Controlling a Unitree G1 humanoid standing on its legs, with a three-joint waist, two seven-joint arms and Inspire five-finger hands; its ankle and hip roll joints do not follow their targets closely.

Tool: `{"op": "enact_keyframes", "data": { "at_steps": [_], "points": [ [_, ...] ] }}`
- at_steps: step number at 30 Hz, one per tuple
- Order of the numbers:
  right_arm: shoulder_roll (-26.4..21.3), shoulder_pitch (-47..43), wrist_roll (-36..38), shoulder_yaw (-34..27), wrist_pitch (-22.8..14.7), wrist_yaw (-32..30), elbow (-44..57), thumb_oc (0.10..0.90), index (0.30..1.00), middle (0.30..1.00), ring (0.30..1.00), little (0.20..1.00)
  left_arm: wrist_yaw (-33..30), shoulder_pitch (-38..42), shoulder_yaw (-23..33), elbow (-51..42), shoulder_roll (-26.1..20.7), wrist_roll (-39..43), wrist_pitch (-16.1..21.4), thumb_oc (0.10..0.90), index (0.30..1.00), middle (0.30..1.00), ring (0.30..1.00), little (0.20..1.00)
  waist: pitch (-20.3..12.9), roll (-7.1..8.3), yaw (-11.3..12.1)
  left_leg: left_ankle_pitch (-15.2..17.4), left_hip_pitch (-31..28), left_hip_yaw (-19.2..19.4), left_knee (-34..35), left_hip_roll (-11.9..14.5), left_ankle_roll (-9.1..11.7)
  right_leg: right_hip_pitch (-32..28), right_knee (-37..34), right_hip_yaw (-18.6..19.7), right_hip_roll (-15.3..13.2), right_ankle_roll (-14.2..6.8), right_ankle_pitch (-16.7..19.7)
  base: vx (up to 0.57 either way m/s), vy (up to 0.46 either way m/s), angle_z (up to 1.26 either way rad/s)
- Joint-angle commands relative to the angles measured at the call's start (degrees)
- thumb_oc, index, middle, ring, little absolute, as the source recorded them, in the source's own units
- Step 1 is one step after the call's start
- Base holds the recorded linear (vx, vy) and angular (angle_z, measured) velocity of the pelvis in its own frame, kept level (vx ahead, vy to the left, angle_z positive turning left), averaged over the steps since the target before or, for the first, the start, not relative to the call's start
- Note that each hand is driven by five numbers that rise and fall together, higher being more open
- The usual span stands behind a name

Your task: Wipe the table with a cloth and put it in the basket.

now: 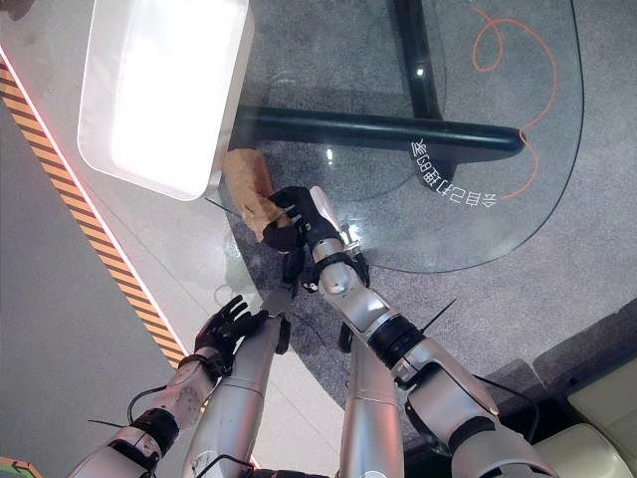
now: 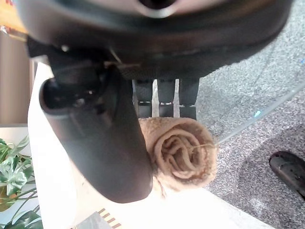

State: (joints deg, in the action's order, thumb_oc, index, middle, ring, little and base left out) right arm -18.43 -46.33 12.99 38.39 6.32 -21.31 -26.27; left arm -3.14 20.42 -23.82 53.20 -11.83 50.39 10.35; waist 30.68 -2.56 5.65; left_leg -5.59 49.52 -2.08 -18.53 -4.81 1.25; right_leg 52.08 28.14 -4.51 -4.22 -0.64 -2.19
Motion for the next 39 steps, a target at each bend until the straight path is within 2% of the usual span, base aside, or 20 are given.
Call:
{"op": "enact_keyframes", "data": {
  "at_steps": [1, 8, 18, 25, 35, 39],
  "points": [
    [2.0, -3.3, 3.7, -1.7, -6.0, -4.4, 7.5, 0.1, 0.3, 0.3, 0.3, 0.2, 0.1, -6.0, -2.3, 0.8, 3.3, -0.4, -0.5, 0.8, 0.9, 0.9, 0.9, 0.9, -0.9, -1.92, -0.2, 6.2, 1.4, 3.2, -6.2, -2.4, -3.6, 0.9, -4.0, -1.6, 0.5, -2.0, 4.1, 0.0, 0.0, 0.0],
    [0.7, -4.2, 5.5, -6.8, -9.0, -10.9, 5.3, 0.1, 0.3, 0.3, 0.3, 0.2, 0.0, -5.8, -2.6, 1.5, 3.4, 0.2, -0.5, 0.8, 0.9, 0.9, 0.9, 0.9, -0.9, -1.92, -0.5, 6.6, 1.5, 3.1, -6.4, -2.3, -3.7, 1.1, -4.0, -1.4, 0.7, -2.0, 4.3, 0.0, 0.0, 0.0],
    [-2.6, -5.6, 5.4, -13.1, -8.7, -16.8, 5.0, 0.1, 0.3, 0.3, 0.3, 0.2, 0.6, -6.0, -1.3, 2.5, 2.9, 0.1, 0.1, 0.8, 0.9, 0.9, 0.9, 0.9, -0.9, -1.22, -1.2, 7.5, 1.0, 3.5, -6.7, -1.8, -4.1, 0.4, -4.3, -1.0, 0.9, -2.2, 4.5, 0.0, 0.0, 0.0],
    [-7.2, -6.0, 4.7, -17.5, -7.3, -22.9, 1.7, 0.1, 0.3, 0.3, 0.3, 0.2, 1.1, -6.4, 0.1, 3.0, 2.0, 0.1, 0.1, 0.8, 0.9, 0.9, 0.9, 0.9, -0.9, -0.65, -1.9, 8.3, 0.9, 3.6, -7.1, -1.5, -4.2, 0.2, -4.5, -0.5, 1.3, -2.3, 4.7, 0.0, -0.013, -0.09],
    [-13.6, -3.6, 8.4, -22.6, -9.0, -28.5, -2.6, 0.1, 0.3, 0.3, 0.3, 0.2, 2.5, -7.1, 1.3, 3.2, 0.0, 0.9, 0.7, 0.8, 0.9, 0.9, 0.9, 0.9, -0.9, 0.17, -3.1, 9.2, 0.6, 3.6, -7.1, -1.1, -4.4, -0.3, -5.4, 0.3, 1.9, -2.6, 5.0, 0.0, -0.026, -0.07],
    [-16.0, -1.3, 10.4, -25.1, -11.6, -31.1, -3.6, 0.1, 0.3, 0.3, 0.3, 0.2, 2.6, -7.7, 1.4, 2.7, -0.4, 1.0, 1.1, 0.8, 0.9, 0.9, 0.9, 0.9, -0.9, 0.42, -3.7, 9.6, 0.7, 3.6, -7.4, -1.0, -4.5, -0.3, -5.4, 0.7, 2.1, -2.6, 4.9, -0.01, -0.033, -0.06]
  ]
}}
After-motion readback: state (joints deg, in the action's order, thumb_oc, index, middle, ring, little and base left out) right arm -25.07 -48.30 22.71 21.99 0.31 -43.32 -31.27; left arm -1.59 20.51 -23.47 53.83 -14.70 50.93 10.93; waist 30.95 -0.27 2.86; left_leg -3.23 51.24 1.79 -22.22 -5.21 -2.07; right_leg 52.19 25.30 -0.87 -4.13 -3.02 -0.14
